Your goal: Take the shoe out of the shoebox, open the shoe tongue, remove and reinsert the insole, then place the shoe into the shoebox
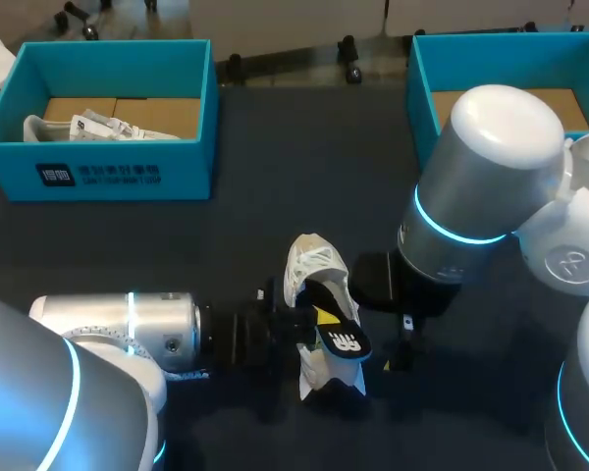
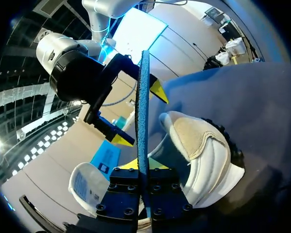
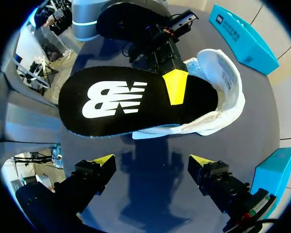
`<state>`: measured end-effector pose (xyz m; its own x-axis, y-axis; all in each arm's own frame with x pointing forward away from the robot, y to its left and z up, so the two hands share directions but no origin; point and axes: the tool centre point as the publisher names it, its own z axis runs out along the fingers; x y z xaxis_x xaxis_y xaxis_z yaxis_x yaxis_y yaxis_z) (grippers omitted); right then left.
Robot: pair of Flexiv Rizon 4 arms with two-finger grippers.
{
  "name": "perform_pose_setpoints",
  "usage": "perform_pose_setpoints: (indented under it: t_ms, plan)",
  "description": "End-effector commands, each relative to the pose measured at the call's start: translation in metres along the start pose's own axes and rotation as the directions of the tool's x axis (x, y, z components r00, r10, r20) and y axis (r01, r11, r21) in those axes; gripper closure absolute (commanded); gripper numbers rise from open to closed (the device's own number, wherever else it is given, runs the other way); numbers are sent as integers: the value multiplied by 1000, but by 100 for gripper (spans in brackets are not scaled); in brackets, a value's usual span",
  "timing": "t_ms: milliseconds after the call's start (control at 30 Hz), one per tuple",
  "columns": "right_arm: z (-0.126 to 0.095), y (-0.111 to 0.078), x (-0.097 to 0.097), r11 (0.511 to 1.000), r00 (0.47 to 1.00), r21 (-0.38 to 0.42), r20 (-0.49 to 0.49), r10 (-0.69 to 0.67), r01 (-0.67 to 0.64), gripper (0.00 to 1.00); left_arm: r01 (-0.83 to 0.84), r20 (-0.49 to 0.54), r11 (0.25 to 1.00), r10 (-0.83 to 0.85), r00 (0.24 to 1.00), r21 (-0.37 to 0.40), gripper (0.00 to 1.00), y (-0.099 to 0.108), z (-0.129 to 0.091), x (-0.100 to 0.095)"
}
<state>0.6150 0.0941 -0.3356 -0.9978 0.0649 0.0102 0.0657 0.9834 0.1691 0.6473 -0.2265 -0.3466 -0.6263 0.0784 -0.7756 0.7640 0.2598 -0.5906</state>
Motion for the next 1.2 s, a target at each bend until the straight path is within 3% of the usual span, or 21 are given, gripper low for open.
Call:
perform_pose_setpoints:
  t_ms: [33,433,567,633,767,1033,1200]
  plan:
    - [2,0,1,1000,1000,-1,2,1,-1,0,-14,1,1000,14,1000,-11,100,3,4,1]
    - [2,0,1,1000,1000,-1,2,1,-1,0,-57,13,998,57,998,-26,100,10,4,0]
    - [2,0,1,1000,1000,-1,2,1,-1,0,9,16,1000,-8,1000,-12,100,6,0,-3]
    - [2,0,1,1000,1000,-1,2,1,-1,0,22,15,1000,-22,1000,-2,80,3,-2,-4]
    - [2,0,1,1000,1000,-1,2,1,-1,0,69,11,997,-70,998,24,69,-6,-7,-7]
    - [2,0,1,1000,1000,-1,2,1,-1,0,125,-18,990,-124,992,68,68,-25,-12,-10]
    - [2,0,1,1000,1000,-1,2,1,-1,0,160,-45,983,-157,987,93,76,-32,-10,-8]
